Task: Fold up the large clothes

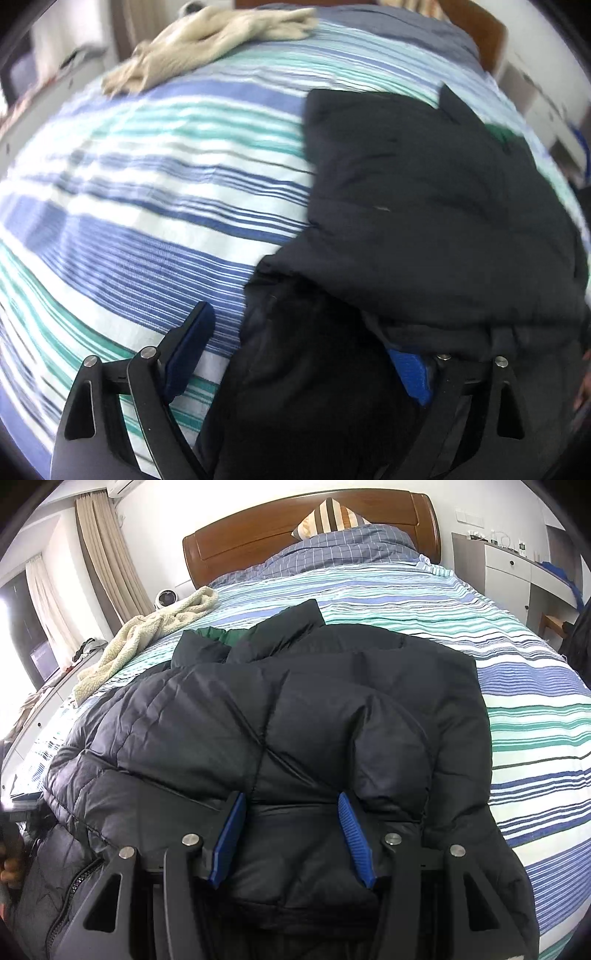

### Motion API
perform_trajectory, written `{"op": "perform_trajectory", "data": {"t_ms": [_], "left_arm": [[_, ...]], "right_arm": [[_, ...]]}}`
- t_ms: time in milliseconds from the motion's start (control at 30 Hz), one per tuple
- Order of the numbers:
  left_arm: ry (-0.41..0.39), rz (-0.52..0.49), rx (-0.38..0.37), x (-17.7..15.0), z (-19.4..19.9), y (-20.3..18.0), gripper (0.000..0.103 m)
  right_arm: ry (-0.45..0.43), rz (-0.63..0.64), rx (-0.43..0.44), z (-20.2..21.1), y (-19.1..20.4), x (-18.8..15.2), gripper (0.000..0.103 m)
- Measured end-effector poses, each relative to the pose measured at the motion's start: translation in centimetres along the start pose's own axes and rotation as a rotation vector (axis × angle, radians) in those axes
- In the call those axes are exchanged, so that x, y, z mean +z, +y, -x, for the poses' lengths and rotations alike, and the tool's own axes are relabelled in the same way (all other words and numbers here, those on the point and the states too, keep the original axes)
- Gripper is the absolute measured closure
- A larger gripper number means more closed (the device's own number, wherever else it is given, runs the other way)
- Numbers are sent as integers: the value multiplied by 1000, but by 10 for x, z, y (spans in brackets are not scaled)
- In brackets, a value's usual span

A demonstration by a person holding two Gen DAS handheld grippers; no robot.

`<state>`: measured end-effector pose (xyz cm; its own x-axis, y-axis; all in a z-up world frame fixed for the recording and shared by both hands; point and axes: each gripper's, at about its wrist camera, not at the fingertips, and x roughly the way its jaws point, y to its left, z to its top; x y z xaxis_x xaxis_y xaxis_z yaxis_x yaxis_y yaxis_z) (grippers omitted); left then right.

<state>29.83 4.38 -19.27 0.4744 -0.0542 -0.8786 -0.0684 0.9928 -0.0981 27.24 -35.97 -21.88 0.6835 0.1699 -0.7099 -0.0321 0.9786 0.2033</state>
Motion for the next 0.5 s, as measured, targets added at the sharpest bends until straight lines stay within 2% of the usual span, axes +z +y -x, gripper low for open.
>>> {"op": "perform_trajectory", "data": {"t_ms": [133,300,367,500], "left_arm": [[2,-60,15,-10,19,-2,14],[-43,-144,-65,-35,61,1,13],[-49,-160,-86,-33,63,-4,13],[-25,-160,-39,-18,38,-23,14]], "right_arm": [[-4,7,-6,2,2,0,49],[27,26,-27,20,10,7,48],[17,5,2,39,11,10,48],[-28,7,56,82,19,8,48]]}}
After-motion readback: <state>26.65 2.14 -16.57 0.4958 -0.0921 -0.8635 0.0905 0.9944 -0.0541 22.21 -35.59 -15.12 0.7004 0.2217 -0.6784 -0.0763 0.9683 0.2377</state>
